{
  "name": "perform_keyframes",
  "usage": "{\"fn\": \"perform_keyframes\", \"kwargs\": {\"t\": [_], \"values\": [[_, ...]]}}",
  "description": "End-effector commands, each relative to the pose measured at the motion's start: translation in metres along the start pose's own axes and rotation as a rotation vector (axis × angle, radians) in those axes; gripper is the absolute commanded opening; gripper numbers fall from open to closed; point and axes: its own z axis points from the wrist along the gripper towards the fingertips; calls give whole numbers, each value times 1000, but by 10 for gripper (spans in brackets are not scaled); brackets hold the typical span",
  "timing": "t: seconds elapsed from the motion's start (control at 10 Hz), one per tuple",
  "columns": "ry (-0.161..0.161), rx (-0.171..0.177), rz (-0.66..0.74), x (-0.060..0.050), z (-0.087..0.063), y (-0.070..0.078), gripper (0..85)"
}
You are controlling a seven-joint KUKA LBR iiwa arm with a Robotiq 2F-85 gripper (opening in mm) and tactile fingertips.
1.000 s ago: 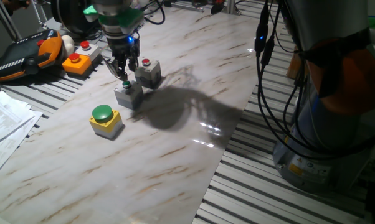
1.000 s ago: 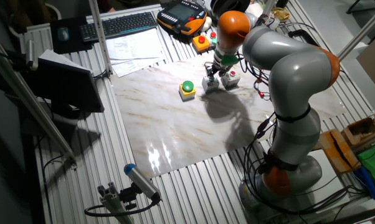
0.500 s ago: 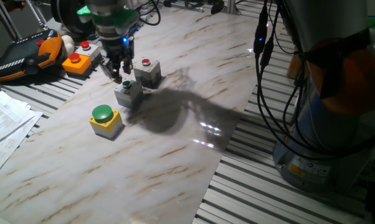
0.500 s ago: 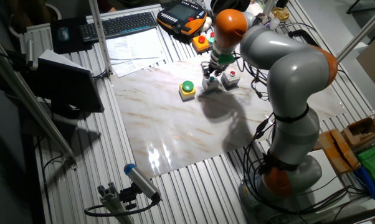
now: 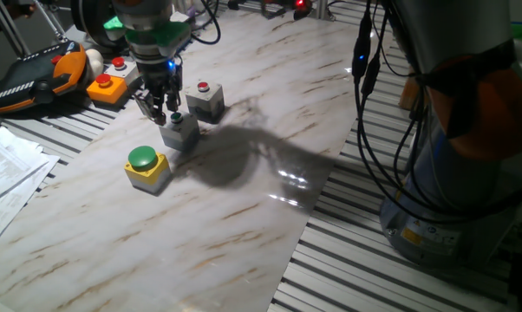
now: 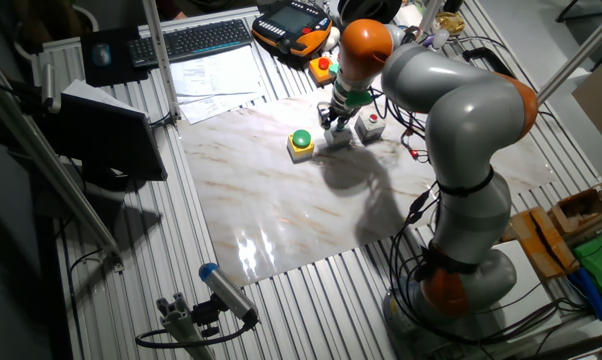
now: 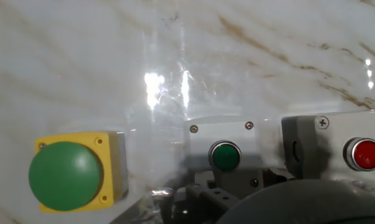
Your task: Press three buttons from left to right in sequence
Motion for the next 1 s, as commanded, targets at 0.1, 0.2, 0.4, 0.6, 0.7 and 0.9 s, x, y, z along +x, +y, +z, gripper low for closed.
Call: {"fn": "perform_keyframes", "kwargs": {"t": [0.1, 0.2, 0.4, 0.6, 0.7, 0.9], "values": [[-1, -1, 6, -1, 4, 1, 483], [-1, -1, 7, -2, 6, 0, 483], [-3, 9, 11, -2, 9, -2, 480], [-4, 6, 14, -2, 17, -6, 477], [-4, 4, 16, -3, 19, -7, 477], [-6, 4, 19, -2, 20, -8, 473]]}}
